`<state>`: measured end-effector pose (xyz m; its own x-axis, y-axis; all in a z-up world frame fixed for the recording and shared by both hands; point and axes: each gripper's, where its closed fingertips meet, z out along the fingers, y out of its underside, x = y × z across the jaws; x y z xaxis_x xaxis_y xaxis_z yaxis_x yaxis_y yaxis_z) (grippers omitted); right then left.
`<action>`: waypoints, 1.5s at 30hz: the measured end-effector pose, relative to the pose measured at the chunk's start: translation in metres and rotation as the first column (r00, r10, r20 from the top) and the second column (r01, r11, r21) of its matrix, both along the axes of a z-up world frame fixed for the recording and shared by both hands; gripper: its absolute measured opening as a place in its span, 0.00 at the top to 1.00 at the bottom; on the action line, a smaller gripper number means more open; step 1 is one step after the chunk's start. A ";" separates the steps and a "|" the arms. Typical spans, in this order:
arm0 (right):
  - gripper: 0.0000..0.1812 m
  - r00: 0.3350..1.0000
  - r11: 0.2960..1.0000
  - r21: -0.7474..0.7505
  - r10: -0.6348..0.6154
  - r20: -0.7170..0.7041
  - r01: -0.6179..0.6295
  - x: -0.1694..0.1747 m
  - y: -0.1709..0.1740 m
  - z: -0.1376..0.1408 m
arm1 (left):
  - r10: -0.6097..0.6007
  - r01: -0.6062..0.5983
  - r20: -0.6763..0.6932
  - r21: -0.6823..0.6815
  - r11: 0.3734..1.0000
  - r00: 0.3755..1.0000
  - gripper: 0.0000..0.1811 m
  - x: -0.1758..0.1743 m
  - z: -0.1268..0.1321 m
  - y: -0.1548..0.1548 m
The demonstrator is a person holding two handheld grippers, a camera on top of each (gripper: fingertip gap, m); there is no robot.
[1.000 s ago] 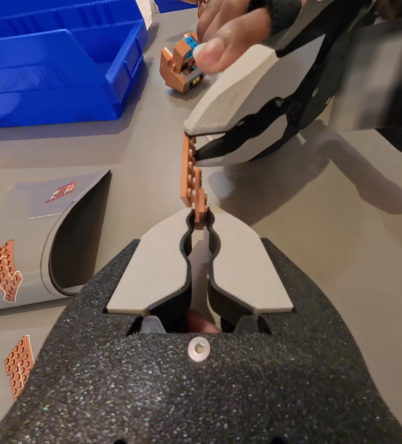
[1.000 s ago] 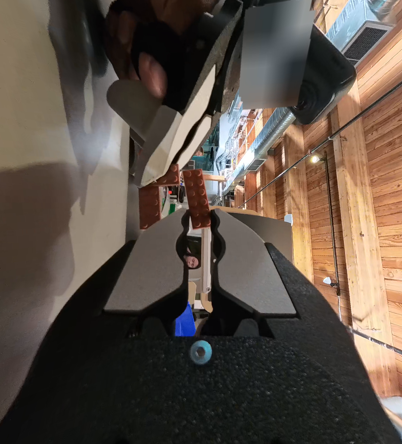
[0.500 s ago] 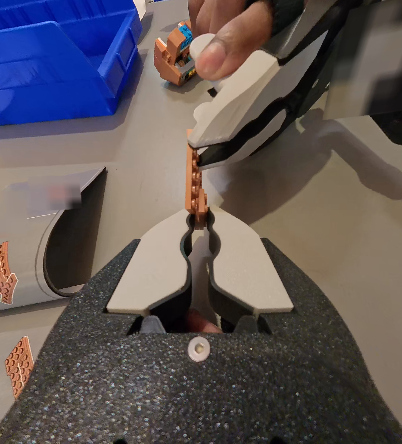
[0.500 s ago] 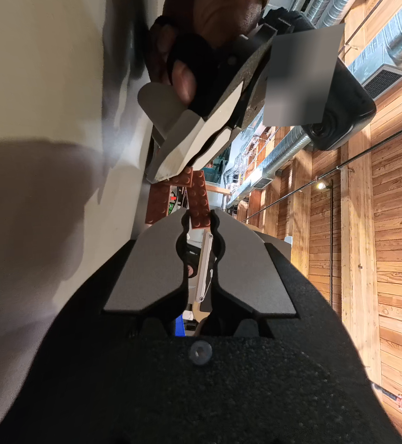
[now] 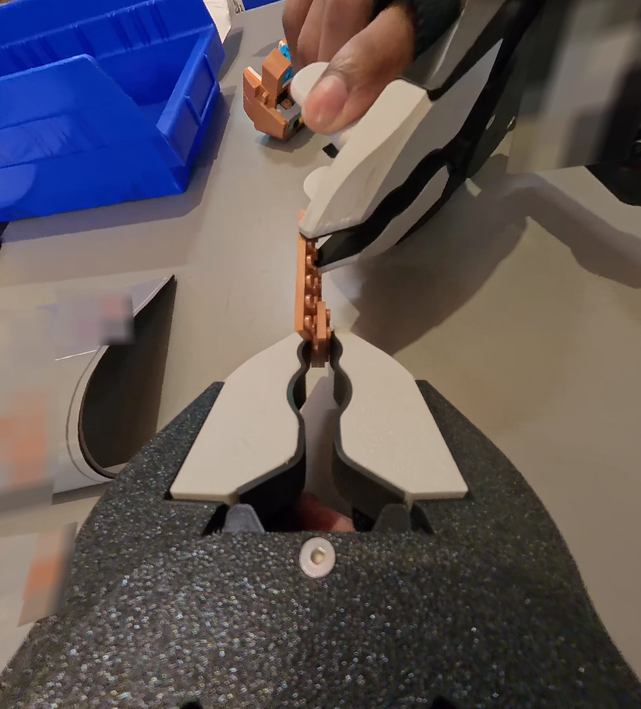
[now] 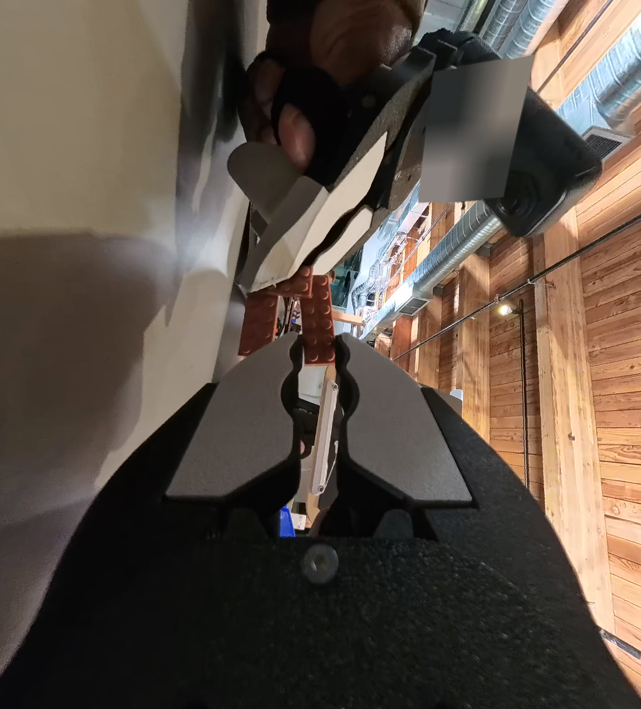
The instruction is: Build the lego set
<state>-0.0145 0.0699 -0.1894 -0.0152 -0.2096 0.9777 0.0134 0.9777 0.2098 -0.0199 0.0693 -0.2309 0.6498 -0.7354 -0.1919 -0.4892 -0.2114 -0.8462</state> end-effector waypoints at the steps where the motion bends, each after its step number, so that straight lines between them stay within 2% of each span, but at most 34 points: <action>1: 0.91 1.000 1.000 0.002 0.007 0.002 -0.007 0.000 -0.001 -0.001 | -0.003 0.003 -0.010 0.007 1.000 1.000 0.95 0.000 0.000 0.000; 7: 0.91 0.999 0.999 0.025 0.039 0.023 -0.039 0.002 -0.004 -0.006 | -0.020 0.022 -0.071 0.019 1.000 0.997 0.95 0.000 -0.006 -0.001; 14: 0.92 0.996 0.995 0.049 0.082 0.017 -0.083 0.005 -0.013 -0.005 | -0.016 0.017 -0.038 0.036 0.999 0.999 0.94 -0.001 -0.001 -0.001; 22: 0.92 0.994 0.991 0.069 0.111 -0.006 -0.111 0.009 -0.015 -0.004 | -0.055 0.070 -0.105 0.145 0.987 0.993 0.95 0.003 0.000 -0.002; 33: 0.92 0.980 0.973 0.147 0.188 -0.064 -0.177 0.021 -0.025 0.000 | -0.090 0.120 -0.117 0.283 0.952 0.989 0.94 0.013 0.011 -0.003; 45: 0.91 0.962 0.945 0.218 0.266 -0.069 -0.245 0.031 -0.029 -0.002 | -0.132 0.168 -0.130 0.318 0.933 0.983 0.94 0.021 0.012 -0.008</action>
<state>0.0166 0.0409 -0.1919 0.1572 -0.3905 0.9071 -0.2012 0.8866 0.4165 0.0013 0.0616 -0.2187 0.5000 -0.7080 -0.4988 -0.5831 0.1506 -0.7983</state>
